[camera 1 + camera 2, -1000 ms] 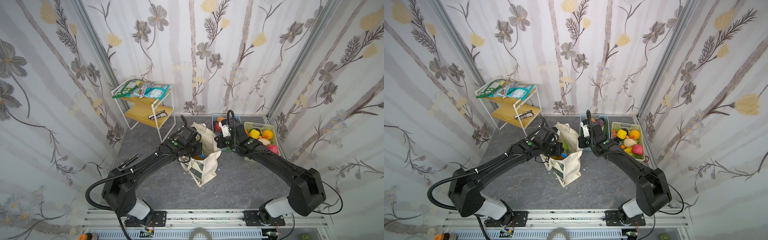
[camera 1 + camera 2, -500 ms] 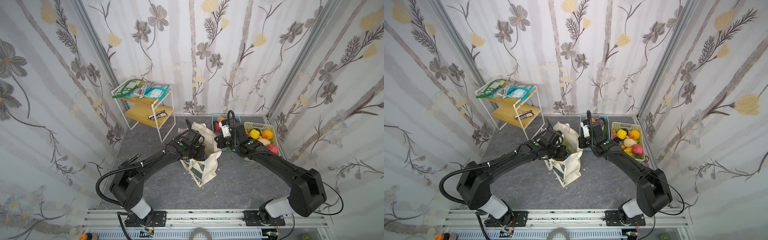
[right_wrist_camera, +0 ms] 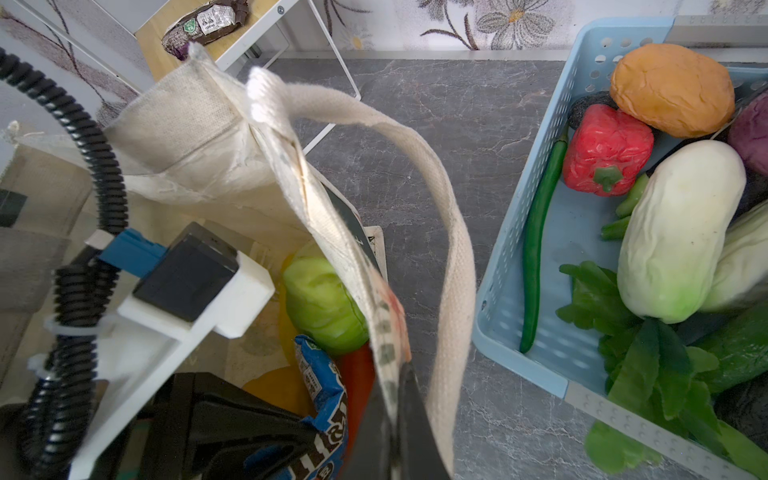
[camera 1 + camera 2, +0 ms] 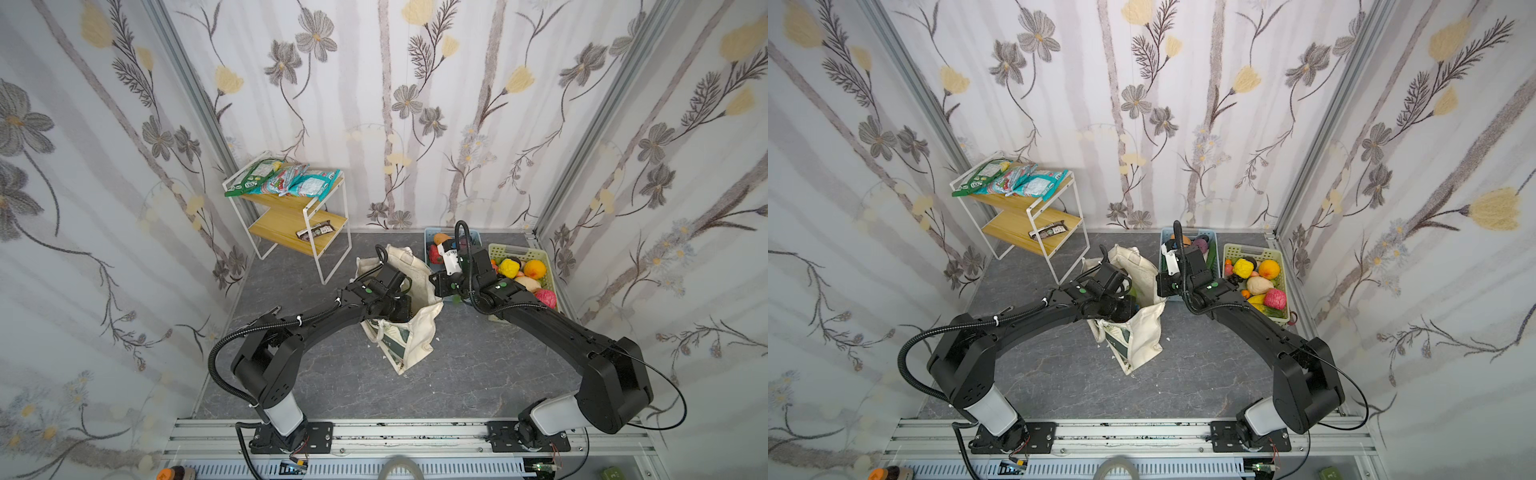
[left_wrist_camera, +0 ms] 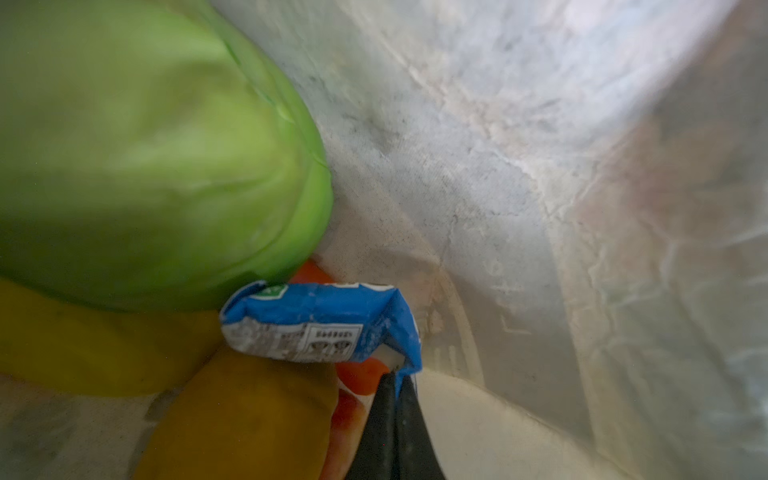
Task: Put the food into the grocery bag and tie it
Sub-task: 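Lower the M&M's bag into the tote and open the left gripper, then raise the left gripper out of the tote and move it back toward the shelf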
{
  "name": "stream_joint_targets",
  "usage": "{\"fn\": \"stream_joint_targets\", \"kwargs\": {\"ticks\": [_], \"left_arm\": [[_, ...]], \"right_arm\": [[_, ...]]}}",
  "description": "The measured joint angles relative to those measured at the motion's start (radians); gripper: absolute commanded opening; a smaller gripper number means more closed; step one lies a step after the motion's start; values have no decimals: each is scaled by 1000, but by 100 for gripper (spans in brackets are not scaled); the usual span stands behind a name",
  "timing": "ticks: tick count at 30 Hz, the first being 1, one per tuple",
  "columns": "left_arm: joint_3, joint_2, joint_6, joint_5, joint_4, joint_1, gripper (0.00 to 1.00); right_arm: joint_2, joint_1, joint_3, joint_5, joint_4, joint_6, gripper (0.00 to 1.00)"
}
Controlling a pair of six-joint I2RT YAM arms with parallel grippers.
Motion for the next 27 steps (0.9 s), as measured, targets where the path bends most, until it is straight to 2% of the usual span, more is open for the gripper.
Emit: {"fn": "stream_joint_targets", "kwargs": {"ticks": [4,6,8,19,27], "left_arm": [[0,20,-5,5,4,0,0],[0,26,-6,7,5,0,4],[0,30,-7,8,5,0,13],[13,24,-9,1,-12,0,49],[61,-23,3,-32,-59,-1,68]], "right_arm": [[-1,0,-1,0,0,0,0],[-1,0,-2,0,0,0,0],[-1,0,-2,0,0,0,0],[-1,0,-2,0,0,0,0],[-1,0,-2,0,0,0,0]]}}
